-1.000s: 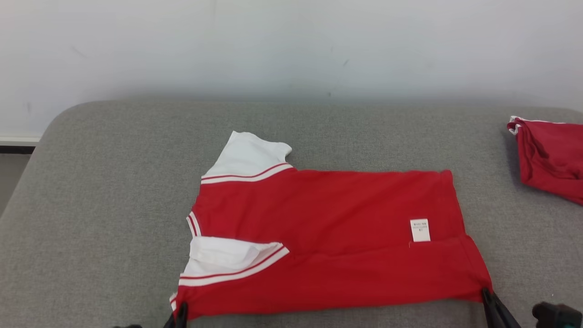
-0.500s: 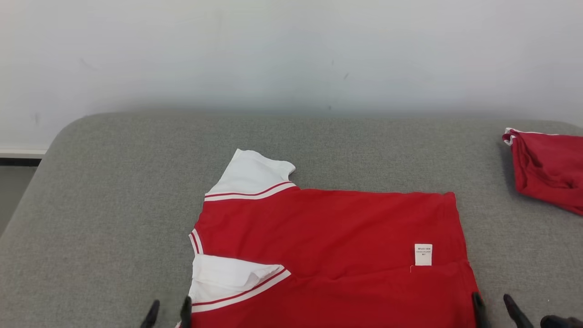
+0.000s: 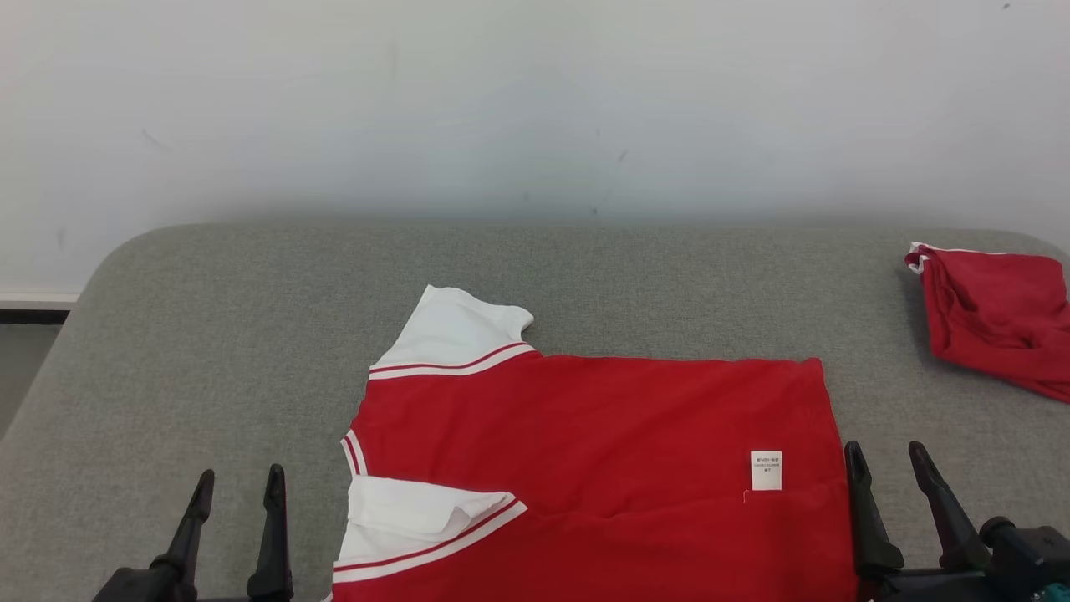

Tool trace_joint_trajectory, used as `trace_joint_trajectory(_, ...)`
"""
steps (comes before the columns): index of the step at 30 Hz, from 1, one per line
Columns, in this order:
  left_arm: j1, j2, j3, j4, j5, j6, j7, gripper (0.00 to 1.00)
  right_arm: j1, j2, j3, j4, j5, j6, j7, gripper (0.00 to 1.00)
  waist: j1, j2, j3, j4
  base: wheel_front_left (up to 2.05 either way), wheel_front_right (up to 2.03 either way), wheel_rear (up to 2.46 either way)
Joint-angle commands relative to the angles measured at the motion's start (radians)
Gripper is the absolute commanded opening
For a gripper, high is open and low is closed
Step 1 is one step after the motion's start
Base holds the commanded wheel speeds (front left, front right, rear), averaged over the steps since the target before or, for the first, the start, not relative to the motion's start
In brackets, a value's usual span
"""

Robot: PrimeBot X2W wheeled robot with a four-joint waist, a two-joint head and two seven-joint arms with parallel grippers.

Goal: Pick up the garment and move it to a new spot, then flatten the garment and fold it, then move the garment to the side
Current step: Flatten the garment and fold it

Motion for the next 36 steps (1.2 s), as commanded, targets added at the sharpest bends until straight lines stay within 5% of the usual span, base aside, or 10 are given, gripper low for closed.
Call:
trace_joint_trajectory(1,-0.007,0.012,0.007,-0.015,0.022,0.003,-0.003,1.0,-0.01,0.004,-0.001,-0.002,-0.02,-0.003,-0.027,1.0,0.0,0.0,-0.001,-0.002,0.0,0.0,0.0)
trace_joint_trajectory(21,0.076,0.012,0.02,-0.018,0.056,0.003,-0.003,1.0,0.042,0.019,0.009,0.012,-0.048,-0.003,-0.117,1.0,0.0,0.0,0.009,-0.019,0.0,0.0,0.0)
trace_joint_trajectory(36,-0.383,0.121,0.024,0.027,-0.004,-0.116,0.165,1.0,-0.367,-0.078,0.01,0.16,-0.028,-0.003,0.028,1.0,0.0,0.0,0.207,-0.084,0.0,0.0,0.0)
